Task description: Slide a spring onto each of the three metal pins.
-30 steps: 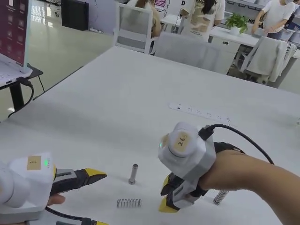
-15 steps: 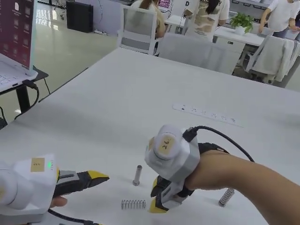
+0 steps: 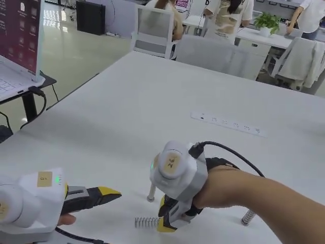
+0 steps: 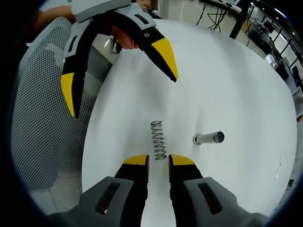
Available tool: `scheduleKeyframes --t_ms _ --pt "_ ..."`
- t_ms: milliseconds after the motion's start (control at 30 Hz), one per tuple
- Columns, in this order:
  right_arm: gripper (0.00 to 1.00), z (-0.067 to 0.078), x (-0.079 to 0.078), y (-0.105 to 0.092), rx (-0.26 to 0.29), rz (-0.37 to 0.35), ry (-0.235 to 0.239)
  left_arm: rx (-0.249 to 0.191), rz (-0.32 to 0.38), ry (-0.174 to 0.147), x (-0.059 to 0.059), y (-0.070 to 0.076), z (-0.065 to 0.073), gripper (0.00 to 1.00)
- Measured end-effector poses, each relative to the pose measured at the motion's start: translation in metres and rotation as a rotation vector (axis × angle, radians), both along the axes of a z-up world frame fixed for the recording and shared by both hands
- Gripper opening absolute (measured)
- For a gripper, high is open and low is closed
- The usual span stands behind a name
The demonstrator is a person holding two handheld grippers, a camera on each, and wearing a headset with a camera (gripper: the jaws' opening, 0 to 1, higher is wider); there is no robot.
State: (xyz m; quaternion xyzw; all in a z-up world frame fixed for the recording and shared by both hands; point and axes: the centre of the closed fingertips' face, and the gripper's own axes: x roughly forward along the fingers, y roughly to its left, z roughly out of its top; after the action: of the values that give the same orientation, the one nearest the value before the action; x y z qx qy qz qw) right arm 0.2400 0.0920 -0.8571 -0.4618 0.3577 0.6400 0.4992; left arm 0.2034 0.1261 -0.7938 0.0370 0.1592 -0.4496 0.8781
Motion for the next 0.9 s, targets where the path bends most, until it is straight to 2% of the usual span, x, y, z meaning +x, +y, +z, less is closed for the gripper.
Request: scheduleKeyframes --t_ms 367,900 --pt "0.13 -0.0054 -0.0007 0.0017 -0.017 0.027 -0.011 0.002 -0.002 0.006 -0.0013 0.0007 -0.0003 0.65" --pt "0.08 -0.0043 0.0007 0.0032 -0.020 0.054 -0.044 0.001 -0.006 0.009 -0.0027 0.0002 -0.0013 0.64"
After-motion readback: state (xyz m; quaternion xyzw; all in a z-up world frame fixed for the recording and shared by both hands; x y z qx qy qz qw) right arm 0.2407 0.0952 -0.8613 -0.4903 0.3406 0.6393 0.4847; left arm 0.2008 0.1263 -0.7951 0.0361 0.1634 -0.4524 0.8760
